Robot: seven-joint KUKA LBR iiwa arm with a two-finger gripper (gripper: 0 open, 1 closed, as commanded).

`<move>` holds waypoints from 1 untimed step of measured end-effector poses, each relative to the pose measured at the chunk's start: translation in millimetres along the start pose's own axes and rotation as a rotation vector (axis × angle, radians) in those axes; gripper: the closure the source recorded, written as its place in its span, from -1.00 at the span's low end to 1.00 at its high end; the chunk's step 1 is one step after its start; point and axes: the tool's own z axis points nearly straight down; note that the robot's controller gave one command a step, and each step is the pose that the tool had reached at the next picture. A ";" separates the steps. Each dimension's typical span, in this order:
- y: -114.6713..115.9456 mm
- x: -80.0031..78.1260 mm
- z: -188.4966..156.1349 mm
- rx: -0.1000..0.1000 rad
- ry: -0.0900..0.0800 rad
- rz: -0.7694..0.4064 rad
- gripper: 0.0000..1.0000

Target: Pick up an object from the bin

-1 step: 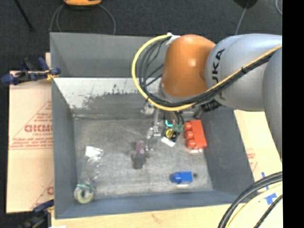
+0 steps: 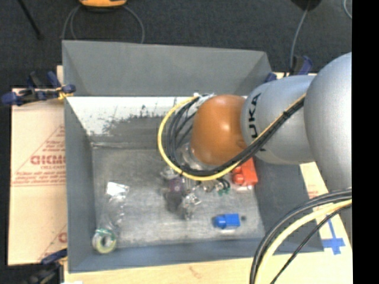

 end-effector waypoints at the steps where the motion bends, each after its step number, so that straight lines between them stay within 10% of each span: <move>1: 5.6 -3.7 -27.1 -0.003 0.004 -0.294 -1.00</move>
Offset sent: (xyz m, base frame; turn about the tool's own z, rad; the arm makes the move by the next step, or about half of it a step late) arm -0.0012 0.0069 0.0257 -0.2942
